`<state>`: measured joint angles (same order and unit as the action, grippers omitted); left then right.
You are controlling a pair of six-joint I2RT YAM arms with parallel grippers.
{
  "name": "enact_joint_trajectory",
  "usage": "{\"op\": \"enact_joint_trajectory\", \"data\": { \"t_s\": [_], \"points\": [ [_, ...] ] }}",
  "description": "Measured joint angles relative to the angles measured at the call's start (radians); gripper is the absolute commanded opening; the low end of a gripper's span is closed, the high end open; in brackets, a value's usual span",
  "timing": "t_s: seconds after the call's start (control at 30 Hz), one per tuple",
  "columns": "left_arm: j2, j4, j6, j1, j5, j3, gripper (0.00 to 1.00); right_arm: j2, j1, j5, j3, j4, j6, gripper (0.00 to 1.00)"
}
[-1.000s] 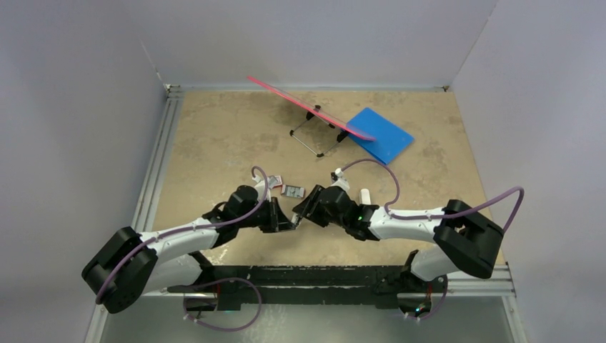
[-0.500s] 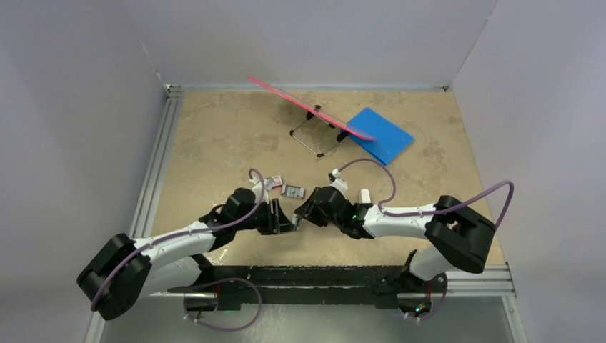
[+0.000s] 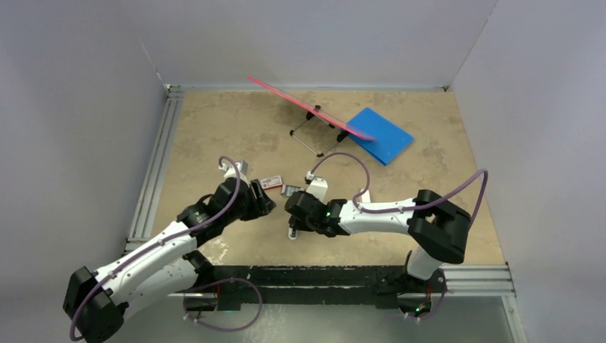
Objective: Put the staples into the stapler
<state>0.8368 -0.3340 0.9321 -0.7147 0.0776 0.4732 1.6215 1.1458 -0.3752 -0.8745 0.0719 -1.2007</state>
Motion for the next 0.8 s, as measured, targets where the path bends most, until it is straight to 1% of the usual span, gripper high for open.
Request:
{"op": "enact_joint_trajectory", "data": {
  "t_s": [0.07, 0.2, 0.3, 0.53, 0.57, 0.67, 0.8],
  "points": [
    [0.001, -0.077, 0.0, 0.0, 0.07, 0.088, 0.52, 0.019, 0.013, -0.013, -0.037, 0.058, 0.016, 0.31],
    [0.0, -0.176, -0.014, 0.0, 0.182, 0.21, 0.53, 0.063, 0.024, -0.043, -0.113, 0.159, 0.05, 0.32],
    [-0.008, -0.23, -0.027, 0.0, 0.238, 0.245, 0.53, 0.103, 0.026, -0.055, -0.167, 0.203, 0.08, 0.33],
    [-0.034, -0.293, -0.034, 0.0, 0.311, 0.248, 0.53, 0.212, 0.026, -0.064, -0.294, 0.293, 0.156, 0.36],
    [-0.034, -0.296, -0.034, 0.0, 0.316, 0.248, 0.53, 0.224, 0.026, -0.066, -0.307, 0.301, 0.163, 0.37],
    [-0.034, -0.303, -0.035, 0.0, 0.325, 0.248, 0.53, 0.242, 0.026, -0.071, -0.325, 0.312, 0.174, 0.46],
    [-0.034, -0.304, -0.037, 0.0, 0.328, 0.248, 0.53, 0.241, 0.026, -0.071, -0.325, 0.315, 0.188, 0.56]
  ]
}}
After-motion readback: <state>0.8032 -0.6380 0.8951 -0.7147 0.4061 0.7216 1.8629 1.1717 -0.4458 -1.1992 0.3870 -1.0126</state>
